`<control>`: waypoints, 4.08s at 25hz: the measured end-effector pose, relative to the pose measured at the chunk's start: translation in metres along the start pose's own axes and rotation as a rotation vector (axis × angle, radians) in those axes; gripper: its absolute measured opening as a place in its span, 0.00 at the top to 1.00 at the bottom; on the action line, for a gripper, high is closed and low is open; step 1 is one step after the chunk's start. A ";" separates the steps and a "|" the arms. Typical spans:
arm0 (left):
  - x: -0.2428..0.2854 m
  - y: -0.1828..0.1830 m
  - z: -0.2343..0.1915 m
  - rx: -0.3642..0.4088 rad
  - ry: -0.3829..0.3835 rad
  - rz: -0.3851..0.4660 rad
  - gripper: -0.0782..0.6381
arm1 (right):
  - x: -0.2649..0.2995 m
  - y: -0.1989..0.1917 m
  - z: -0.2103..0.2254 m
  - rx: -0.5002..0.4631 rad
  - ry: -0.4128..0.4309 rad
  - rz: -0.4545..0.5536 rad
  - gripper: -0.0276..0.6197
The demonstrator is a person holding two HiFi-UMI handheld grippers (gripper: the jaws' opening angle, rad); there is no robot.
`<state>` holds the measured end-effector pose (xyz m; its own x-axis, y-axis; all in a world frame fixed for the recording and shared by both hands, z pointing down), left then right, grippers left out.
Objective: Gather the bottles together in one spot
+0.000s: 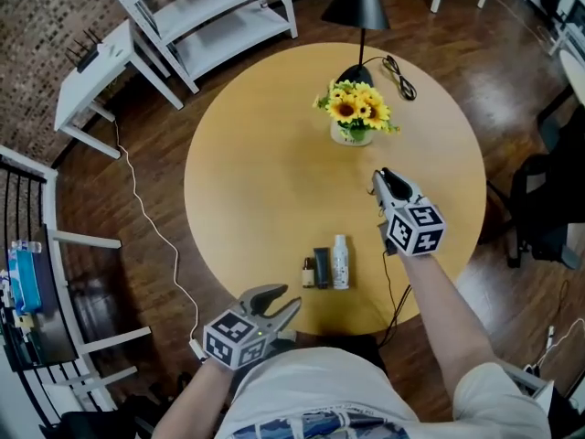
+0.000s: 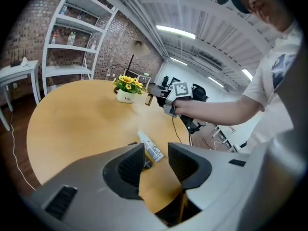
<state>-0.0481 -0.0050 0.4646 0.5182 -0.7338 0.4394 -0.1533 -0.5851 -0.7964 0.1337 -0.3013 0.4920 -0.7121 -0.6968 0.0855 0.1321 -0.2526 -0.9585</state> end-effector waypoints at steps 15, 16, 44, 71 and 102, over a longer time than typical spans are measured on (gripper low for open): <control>-0.006 -0.017 -0.016 -0.131 0.068 -0.037 0.69 | 0.098 -0.066 0.065 -0.147 -0.187 0.020 0.86; -0.004 -0.017 -0.017 -0.132 0.066 -0.036 0.69 | 0.099 -0.067 0.066 -0.144 -0.191 0.025 0.86; -0.022 0.000 -0.034 -0.169 0.005 0.110 0.69 | -0.076 -0.027 -0.011 -0.093 -0.177 0.066 0.66; -0.183 -0.093 -0.003 -0.081 -0.076 0.123 0.66 | -0.350 -0.055 -0.293 -0.015 -0.255 0.017 0.65; 0.091 -0.103 -0.051 -0.088 0.227 -0.293 0.59 | -0.315 -0.004 -0.129 -0.057 -0.025 -0.151 0.63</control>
<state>-0.0280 -0.0288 0.6079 0.3527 -0.5828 0.7321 -0.1027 -0.8018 -0.5888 0.2686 0.0057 0.4343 -0.7037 -0.6704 0.2354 -0.0148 -0.3174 -0.9482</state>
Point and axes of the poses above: the fingertips, and each gripper's own axes: x forward along the fingers, z to its right, y out of its top, the point moved 7 cm from there along -x, backward along the fingers, and after that the axes turned 13 degrees about z, right-handed, at the moved point
